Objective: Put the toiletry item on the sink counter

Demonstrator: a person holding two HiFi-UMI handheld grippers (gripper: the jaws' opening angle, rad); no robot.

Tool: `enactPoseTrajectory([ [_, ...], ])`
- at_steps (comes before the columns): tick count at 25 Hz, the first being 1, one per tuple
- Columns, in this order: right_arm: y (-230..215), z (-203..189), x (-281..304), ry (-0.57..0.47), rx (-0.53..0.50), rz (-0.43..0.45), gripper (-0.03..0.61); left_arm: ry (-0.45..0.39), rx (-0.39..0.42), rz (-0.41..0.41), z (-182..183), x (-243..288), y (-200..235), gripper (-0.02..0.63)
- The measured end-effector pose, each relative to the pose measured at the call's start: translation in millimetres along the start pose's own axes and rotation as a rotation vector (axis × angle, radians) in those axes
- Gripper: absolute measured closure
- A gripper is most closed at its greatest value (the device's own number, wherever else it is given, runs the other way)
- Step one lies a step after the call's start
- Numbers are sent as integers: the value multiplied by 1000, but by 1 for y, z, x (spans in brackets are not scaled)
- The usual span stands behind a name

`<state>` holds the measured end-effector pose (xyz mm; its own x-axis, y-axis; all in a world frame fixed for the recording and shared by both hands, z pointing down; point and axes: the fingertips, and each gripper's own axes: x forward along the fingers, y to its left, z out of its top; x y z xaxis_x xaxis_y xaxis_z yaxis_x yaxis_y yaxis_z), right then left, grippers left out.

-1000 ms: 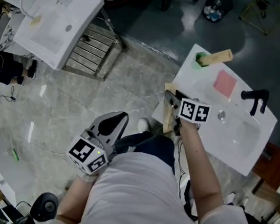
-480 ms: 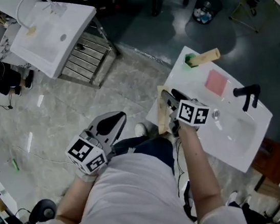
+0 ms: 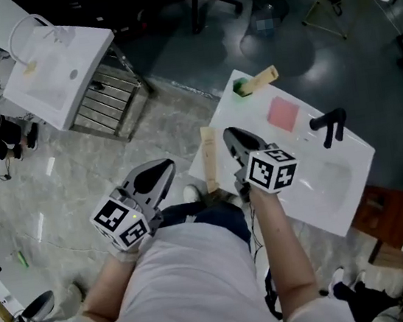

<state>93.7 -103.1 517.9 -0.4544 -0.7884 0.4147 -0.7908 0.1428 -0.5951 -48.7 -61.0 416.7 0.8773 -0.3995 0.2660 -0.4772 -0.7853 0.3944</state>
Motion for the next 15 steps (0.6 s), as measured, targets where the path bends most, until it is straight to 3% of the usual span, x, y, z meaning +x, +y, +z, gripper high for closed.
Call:
enactPoseTrajectory([
  [15,31,61,-114,-183,-147,3,535,-42,22,-124,39,56,-65,595],
])
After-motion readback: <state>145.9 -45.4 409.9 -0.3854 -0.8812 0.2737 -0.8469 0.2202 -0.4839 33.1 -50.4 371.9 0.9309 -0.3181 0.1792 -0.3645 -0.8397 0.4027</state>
